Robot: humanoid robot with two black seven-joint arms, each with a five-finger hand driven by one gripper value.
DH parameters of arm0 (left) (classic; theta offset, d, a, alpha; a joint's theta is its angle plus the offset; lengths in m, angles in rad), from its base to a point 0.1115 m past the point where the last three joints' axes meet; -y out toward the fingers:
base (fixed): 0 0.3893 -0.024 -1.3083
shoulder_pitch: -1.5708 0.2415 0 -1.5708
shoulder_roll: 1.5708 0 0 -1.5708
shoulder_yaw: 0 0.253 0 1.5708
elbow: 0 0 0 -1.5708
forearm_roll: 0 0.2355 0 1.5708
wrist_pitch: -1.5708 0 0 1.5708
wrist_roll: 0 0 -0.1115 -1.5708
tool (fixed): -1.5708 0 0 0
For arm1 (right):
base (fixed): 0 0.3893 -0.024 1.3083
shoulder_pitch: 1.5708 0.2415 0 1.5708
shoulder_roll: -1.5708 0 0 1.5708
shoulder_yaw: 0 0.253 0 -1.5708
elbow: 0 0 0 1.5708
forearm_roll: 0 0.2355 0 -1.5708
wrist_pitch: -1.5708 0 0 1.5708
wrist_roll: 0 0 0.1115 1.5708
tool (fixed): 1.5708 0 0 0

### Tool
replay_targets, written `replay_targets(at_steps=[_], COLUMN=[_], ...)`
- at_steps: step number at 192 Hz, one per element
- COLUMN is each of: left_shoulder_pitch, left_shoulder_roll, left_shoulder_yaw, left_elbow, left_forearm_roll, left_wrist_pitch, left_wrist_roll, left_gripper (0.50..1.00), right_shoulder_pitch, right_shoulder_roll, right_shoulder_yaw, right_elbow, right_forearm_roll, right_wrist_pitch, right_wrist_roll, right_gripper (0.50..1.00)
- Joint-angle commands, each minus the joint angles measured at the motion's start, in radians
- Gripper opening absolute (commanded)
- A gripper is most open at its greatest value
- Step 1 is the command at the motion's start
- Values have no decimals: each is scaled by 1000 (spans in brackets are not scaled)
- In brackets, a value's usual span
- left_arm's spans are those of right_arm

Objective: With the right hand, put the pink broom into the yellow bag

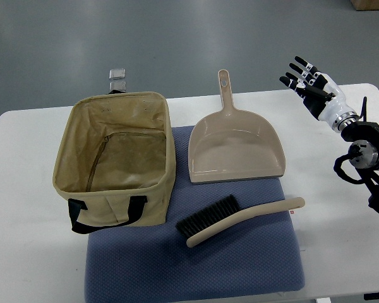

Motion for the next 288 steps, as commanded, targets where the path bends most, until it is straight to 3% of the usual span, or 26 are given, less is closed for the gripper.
replay_targets(at_steps=[1,288], left_shoulder_pitch=[0,0], left_shoulder_roll=[0,0], left_shoulder_yaw=[-11,0], left_elbow=[-1,7], left_forearm_roll=[0,5], left_wrist_pitch=[-9,-9], left_wrist_roll=[1,1], left_gripper=[1000,1000], right_shoulder_pitch=[2,6], right_shoulder_roll=[0,2], right_shoulder_yaw=[2,16], right_elbow=[0,0], right_forearm_roll=[0,9], right_wrist_pitch=[0,6], right_wrist_roll=[0,6], right_gripper=[930,932])
